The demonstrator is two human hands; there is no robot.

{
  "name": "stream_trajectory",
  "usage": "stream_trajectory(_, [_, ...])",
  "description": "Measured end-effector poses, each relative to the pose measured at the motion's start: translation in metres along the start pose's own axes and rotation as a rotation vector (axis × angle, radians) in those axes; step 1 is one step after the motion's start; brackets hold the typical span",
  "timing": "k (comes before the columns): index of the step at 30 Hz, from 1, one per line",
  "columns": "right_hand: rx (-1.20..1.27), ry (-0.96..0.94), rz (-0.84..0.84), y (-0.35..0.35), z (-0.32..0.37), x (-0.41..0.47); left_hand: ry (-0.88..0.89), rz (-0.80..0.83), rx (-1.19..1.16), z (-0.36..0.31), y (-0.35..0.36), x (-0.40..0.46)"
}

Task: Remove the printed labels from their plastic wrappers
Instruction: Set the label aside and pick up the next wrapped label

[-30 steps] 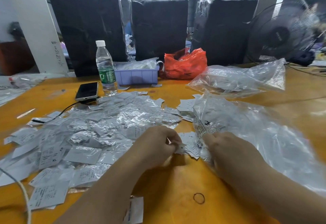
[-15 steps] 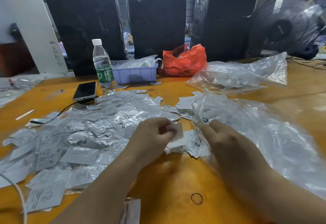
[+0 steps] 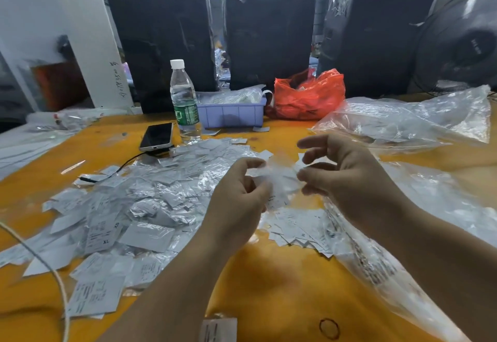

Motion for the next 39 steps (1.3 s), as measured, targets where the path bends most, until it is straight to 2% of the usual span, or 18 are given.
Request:
stream_trajectory(4, [0.099,0.025,0.010,0.011,-0.014,0.017,0.002,-0.038,0.029,-0.001,-0.009,0.002])
stream_trajectory(9, [0.053,0.074,0.019,0.018,-0.041,0.018,-0.084,-0.025,-0.038,0.004,-0.006,0.002])
stream_trajectory(14, [0.064,0.078,0.063,0.018,-0.047,0.016,-0.030,-0.021,0.047,0.005,-0.004,0.002])
stream_trajectory(19, [0.168,0.232,0.192,0.035,-0.060,0.009,-0.003,0.048,-0.021,-0.001,0.002,0.000])
stream_trajectory(22, [0.276,0.321,0.286,0.046,-0.063,0.003,0.020,0.024,0.021,-0.005,-0.002,-0.001])
stream_trajectory(25, [0.359,0.377,0.300,0.047,-0.065,0.002,0.003,-0.009,0.029,-0.002,-0.008,0.001])
stream_trajectory(32, [0.348,0.468,0.420,0.052,-0.065,-0.007,-0.069,-0.042,-0.004,0.010,-0.015,0.006])
stream_trajectory(34, [0.342,0.472,0.409,0.051,-0.065,-0.008,-0.097,-0.040,-0.019,0.011,-0.014,0.006])
stream_trajectory(39, [0.464,0.458,0.210,0.033,-0.065,-0.002,-0.146,0.061,-0.029,0.011,-0.001,0.002])
Point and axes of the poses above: each hand's wrist, its own x-axis towards the middle knuckle, its own y-axis out of the palm, z = x × y, the point moved 9 cm from there along x, towards the middle knuckle, and after that the axes turned 2 degrees about -z, right-handed, at the moved point
